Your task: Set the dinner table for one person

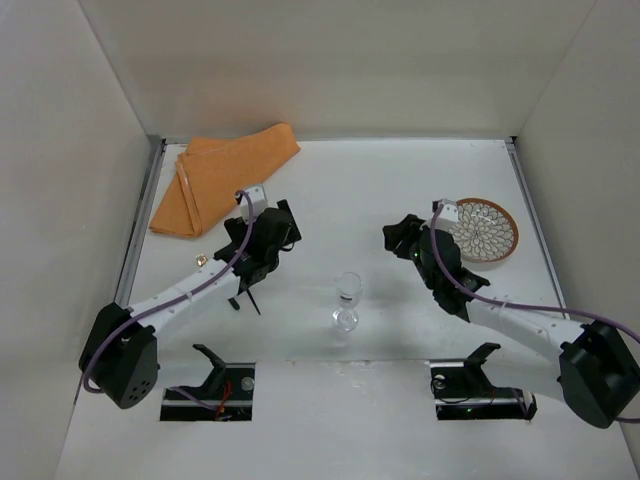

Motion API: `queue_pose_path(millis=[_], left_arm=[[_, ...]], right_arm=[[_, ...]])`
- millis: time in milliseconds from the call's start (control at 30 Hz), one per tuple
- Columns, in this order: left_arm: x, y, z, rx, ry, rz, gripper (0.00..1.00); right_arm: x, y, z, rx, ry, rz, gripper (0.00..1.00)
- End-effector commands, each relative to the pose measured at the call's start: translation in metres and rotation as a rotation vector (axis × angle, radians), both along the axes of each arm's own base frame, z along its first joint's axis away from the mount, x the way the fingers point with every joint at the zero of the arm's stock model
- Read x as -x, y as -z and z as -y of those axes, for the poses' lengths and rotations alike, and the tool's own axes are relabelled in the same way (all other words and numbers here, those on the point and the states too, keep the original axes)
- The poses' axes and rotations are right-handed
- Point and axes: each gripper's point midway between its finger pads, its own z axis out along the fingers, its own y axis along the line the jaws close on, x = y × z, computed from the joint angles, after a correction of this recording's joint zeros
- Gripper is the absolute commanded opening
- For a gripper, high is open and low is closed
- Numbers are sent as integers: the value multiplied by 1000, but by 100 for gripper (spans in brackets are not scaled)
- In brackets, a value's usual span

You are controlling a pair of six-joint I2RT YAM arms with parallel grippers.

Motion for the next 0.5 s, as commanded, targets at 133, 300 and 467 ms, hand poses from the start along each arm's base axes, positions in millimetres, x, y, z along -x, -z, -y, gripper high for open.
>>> queue_pose_path(millis=[133, 300, 467], left_arm=[[-6, -32, 8, 36, 32, 76, 100], [-20, -52, 16, 11, 54, 114, 100], [-41, -84, 27, -7, 66, 182, 100]], right_arm=[[-5, -25, 0, -34, 11, 71, 52], [-4, -28, 0, -40, 9, 80, 48], [-2, -29, -2, -43, -6, 81, 22]])
